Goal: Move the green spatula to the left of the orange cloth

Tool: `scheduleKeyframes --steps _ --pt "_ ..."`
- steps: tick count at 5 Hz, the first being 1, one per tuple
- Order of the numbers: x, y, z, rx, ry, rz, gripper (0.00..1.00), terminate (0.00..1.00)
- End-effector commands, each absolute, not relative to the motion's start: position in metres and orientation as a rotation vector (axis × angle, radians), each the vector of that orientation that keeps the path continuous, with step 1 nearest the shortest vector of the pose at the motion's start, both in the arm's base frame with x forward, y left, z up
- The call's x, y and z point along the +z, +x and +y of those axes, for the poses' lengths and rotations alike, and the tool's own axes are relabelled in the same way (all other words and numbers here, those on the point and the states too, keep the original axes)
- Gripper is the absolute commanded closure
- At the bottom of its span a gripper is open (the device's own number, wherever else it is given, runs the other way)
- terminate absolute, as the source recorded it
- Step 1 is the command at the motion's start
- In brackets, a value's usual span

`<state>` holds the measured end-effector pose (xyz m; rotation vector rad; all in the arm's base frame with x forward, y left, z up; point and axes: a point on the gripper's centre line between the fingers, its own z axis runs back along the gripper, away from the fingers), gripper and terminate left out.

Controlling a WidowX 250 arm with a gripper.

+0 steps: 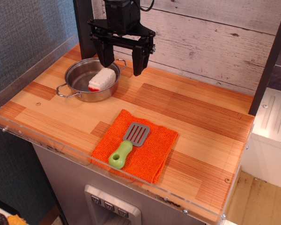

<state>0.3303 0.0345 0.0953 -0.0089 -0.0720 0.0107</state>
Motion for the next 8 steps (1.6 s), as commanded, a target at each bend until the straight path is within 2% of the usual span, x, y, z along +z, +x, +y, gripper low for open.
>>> scheduleKeyframes --steps 1,3,4,5,6,8 --pt "0.095 0.33 0.035 0.011 -0.009 -0.072 0.0 0.0" --pt "0.088 0.29 0.018 -0.065 0.003 -0.057 0.0 0.0" --pt "0.083 0.256 0.007 -0.131 0.01 -0.048 0.0 0.0" --pt "0.073 0.235 -0.004 -0.183 0.015 -0.014 0.0 0.0" --pt "0.06 0.223 -0.014 -0.243 0.013 0.0 0.0 0.0" --pt "0.044 0.229 -0.019 -0.225 0.063 0.02 0.0 0.0"
